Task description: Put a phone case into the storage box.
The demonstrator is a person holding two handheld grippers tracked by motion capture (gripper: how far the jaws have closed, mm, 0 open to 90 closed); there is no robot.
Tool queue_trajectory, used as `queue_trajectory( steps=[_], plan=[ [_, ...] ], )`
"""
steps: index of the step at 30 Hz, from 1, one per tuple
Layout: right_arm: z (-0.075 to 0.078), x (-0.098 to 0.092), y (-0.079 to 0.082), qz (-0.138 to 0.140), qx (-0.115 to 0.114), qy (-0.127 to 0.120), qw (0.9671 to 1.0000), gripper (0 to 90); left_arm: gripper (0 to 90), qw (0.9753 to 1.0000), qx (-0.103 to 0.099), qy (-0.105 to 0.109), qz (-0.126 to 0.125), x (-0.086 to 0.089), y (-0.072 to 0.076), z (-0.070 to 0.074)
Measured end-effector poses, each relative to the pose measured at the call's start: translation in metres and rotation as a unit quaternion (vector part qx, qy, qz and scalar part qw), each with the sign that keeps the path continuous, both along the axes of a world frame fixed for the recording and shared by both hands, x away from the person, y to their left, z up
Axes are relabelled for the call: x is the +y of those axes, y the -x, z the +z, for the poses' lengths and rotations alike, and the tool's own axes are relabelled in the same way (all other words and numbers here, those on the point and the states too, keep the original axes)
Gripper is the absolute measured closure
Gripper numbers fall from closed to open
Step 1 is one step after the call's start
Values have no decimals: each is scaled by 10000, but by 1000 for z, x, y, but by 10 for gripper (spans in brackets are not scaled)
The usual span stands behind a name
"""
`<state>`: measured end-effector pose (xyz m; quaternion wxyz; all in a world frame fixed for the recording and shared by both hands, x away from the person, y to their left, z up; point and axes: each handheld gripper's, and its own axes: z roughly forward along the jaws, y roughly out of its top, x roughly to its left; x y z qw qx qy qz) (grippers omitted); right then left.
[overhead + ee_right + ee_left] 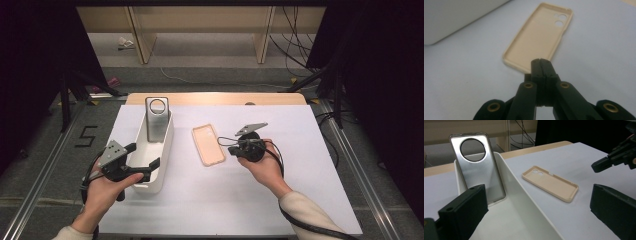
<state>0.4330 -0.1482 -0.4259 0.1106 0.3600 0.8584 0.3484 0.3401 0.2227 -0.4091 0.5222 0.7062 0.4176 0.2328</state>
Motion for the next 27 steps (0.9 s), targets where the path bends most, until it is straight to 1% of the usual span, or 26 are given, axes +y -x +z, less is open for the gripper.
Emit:
queue_trajectory(
  steps=[2,3,5,8,11,16,20,27],
  plan=[
    [-4,5,-8,-89,86,176,9998,900,12,10000,5,5,-2,0,-1,-1],
    [-7,7,-11,-126,116,223,9996,900,13,10000,20,13,-6,0,-1,-1],
    [-14,12,-19,-220,231,368,9988,900,14,10000,43,1,-26,0,-1,-2],
    [-24,17,-26,-309,356,507,9976,900,15,10000,61,-11,-38,-1,-1,-3],
    [-31,20,-30,-350,447,629,9964,900,16,10000,43,-12,-40,0,-1,-2],
    [-38,23,-33,-459,612,728,9944,900,16,10000,48,-11,-35,-1,-1,-3],
    [-42,24,-34,-454,668,774,9937,900,16,10000,35,-6,-35,-1,-1,-2],
    [-43,29,-32,-367,725,828,9933,900,17,10000,58,-13,-45,-1,-1,-3]
  ],
)
